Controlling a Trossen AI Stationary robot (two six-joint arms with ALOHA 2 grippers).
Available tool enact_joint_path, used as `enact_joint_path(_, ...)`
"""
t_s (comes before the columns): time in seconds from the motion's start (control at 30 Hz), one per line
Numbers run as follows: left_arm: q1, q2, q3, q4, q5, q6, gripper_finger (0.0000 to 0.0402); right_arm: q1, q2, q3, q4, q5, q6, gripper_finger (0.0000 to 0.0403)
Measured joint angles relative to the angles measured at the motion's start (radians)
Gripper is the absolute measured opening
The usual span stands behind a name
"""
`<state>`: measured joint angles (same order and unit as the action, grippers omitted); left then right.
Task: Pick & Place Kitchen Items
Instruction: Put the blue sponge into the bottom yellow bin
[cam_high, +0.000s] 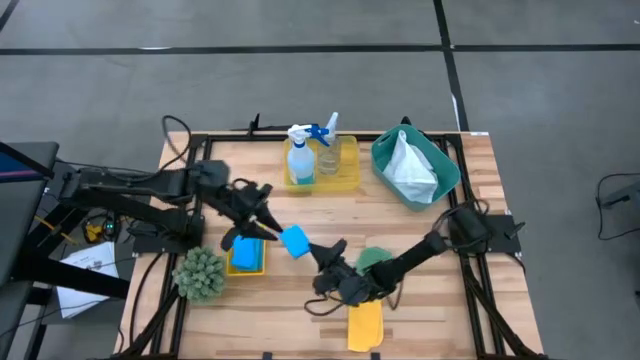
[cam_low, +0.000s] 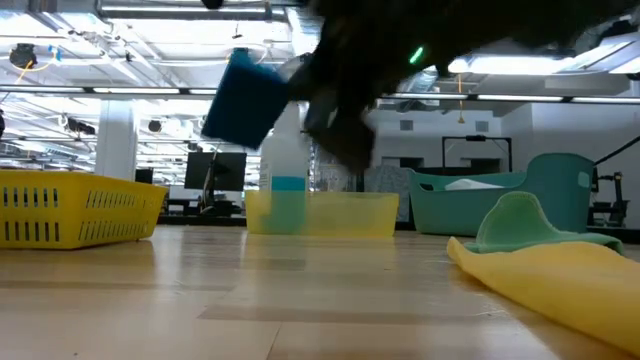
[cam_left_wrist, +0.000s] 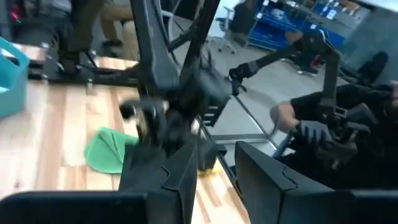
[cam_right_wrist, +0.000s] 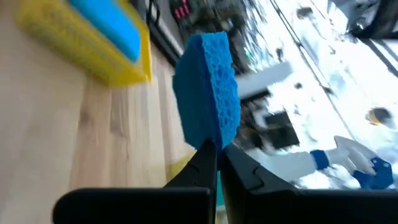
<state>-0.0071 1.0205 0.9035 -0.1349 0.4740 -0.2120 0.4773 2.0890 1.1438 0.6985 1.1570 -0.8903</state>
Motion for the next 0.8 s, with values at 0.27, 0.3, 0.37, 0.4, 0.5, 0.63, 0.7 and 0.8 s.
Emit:
enact_joint_path(0.27,-0.262,-0.167,0.0,-0.003,-0.335,0.053,0.0104,-0.038,0.226,0.283,0.037,0.167,-0.12,0.0)
enact_joint_path(0.3,-0.307,-0.184,-0.002,-0.01,-0.381,0.063,0.0104,-0.041,0.241,0.311,0.036,0.168,-0.128,0.0)
enact_joint_path(0.37,-0.397,-0.208,-0.002,-0.002,-0.472,0.087,0.0104,-0.038,0.262,0.367,0.035,0.163,-0.128,0.0)
enact_joint_path(0.4,-0.443,-0.218,-0.002,-0.01,-0.519,0.101,0.0104,-0.033,0.276,0.4,0.039,0.156,-0.128,0.0)
enact_joint_path(0.5,-0.574,-0.228,-0.002,-0.024,-0.631,0.13,0.0104,-0.014,0.335,0.508,0.017,0.153,-0.156,0.0)
enact_joint_path(0.63,-0.716,-0.222,-0.002,-0.053,-0.748,0.146,0.0104,0.003,0.437,0.684,-0.049,0.17,-0.187,0.0)
enact_joint_path(0.7,-0.777,-0.212,-0.003,-0.071,-0.799,0.147,0.0104,0.004,0.487,0.776,-0.084,0.197,-0.193,0.0)
enact_joint_path(0.8,-0.855,-0.192,-0.003,-0.07,-0.85,0.149,0.0104,-0.001,0.556,0.888,-0.149,0.222,-0.183,0.0)
